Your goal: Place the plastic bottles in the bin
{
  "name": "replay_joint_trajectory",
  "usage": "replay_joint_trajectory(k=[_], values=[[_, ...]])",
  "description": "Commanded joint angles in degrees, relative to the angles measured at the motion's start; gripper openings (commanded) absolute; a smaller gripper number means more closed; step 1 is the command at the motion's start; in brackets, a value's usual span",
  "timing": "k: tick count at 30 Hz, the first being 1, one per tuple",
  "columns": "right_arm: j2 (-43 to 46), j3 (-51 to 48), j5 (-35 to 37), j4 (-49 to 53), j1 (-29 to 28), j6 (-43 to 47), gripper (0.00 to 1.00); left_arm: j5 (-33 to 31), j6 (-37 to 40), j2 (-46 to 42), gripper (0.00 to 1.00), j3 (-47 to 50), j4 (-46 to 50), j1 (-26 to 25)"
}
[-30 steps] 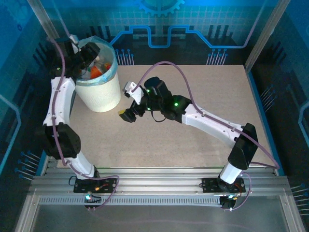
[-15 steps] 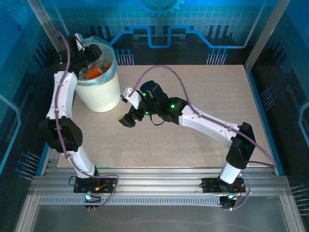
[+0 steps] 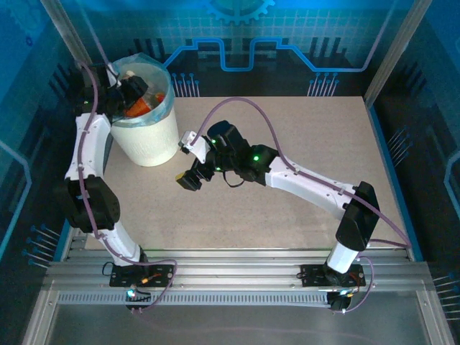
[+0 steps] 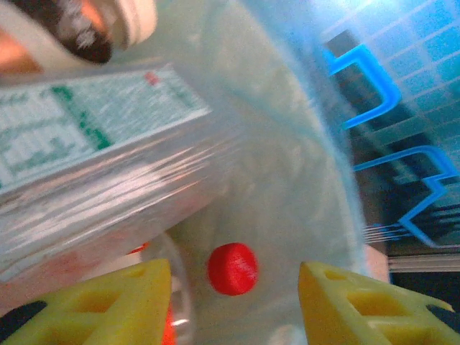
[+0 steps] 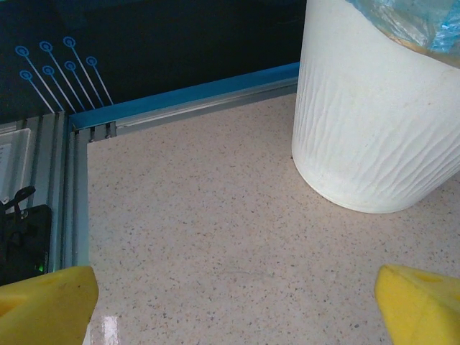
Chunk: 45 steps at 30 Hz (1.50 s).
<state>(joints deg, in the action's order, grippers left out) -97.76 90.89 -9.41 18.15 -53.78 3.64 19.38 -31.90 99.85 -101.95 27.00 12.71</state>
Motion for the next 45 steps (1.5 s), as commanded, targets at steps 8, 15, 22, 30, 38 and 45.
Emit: replay_joint_trajectory(k=[8, 15, 22, 30, 38, 45], values=[[1.9, 1.4, 3.2, 2.6, -1.4, 1.0, 1.0, 3.8, -4.0, -13.1, 0.55, -2.9, -1.9, 1.4], [12.3, -10.4, 11.7, -2.2, 3.5, 1.4, 1.0, -15.2, 5.2, -41.6, 0.64, 36.5, -20.2, -4.0], [31.6, -35.1, 14.9, -12.8, 20.9, -5.2, 1.0, -39.2, 23.6, -61.9, 0.63, 72.4, -40.3, -19.9], [40.4, -56.1, 19.5, -22.2, 41.1, -8.3, 1.0, -47.1, 30.7, -52.7, 0.73, 89.9, -62.6, -22.8], [31.0, -72.4, 11.7, -52.4, 52.8, -8.0, 1.0, -39.4, 29.4, -25.7, 0.85, 93.2, -90.2, -17.7], [16.6, -71.9, -1.5, -67.6, 54.9, -3.0, 1.0, -22.8, 21.6, -12.5, 0.88, 94.5, -105.6, -4.9]])
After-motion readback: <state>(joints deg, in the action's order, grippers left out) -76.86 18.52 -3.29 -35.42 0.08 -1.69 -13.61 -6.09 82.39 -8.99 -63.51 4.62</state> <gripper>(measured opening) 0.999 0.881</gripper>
